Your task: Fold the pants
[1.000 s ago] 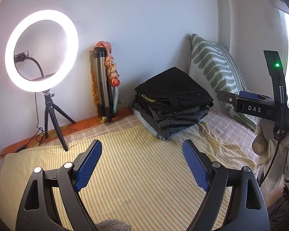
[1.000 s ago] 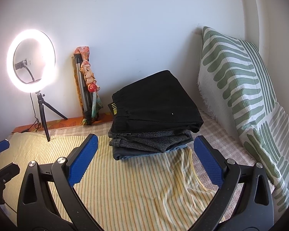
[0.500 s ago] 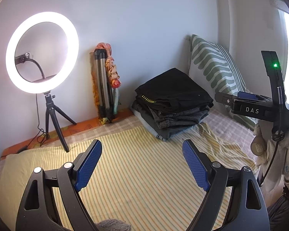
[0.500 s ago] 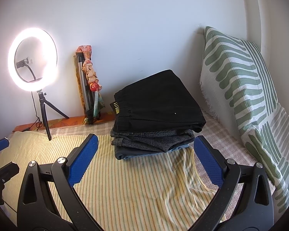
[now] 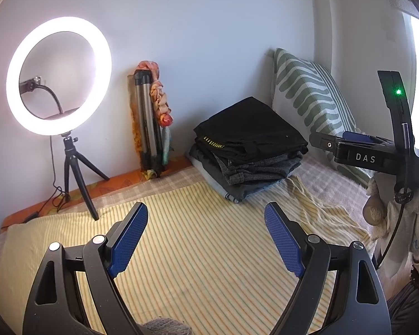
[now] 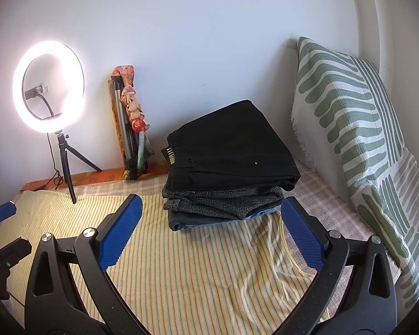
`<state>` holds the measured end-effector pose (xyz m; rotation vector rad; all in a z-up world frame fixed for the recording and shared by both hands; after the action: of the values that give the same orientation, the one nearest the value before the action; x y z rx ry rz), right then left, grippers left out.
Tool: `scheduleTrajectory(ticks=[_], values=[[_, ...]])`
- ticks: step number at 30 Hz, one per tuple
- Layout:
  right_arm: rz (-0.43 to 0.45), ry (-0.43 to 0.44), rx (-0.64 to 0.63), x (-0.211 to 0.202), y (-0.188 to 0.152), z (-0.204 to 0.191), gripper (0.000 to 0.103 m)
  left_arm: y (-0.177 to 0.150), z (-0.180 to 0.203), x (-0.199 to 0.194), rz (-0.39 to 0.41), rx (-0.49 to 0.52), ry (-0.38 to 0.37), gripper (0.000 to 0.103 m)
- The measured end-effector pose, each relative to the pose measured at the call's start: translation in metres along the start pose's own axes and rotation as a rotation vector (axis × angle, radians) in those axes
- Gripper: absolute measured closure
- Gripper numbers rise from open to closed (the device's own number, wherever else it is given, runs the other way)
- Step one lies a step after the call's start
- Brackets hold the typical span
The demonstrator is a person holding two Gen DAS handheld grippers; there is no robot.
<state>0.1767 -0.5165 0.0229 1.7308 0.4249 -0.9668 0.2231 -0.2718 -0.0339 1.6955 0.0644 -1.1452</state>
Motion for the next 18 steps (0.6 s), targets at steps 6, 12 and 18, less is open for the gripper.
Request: scheduleTrajectory(ticks=[6,12,18], values=[[0.001,0.000,-0.001,0.0004,-0.0003,-0.0012,0.002,0.0005,-0.0008,0.0012,0.000,-0.002,0.007,0.017],[0.000,0.000,-0.003,0.0008,-0.0001,-0.0011,0.002,-0.0015,-0.0001,0.0017,-0.002,-0.002,0.007,0.017],[-0.002,0.002,-0.001,0.0011,-0.0003,-0.0019,0.002,-0.0031,0.0081,-0.0025,0.021,0.028,-0.020,0.017]])
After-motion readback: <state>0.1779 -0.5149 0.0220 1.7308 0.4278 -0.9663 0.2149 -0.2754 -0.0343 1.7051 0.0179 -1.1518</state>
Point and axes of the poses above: each gripper's, at about its wrist camera, not at the fingertips, and x roughly the way its jaws point, z to its right, y to its top, the point moved 8 cm from there along x, roughly the way its jaws point, and after that the axes turned 14 degrees about -z, right-handed, at the moved point
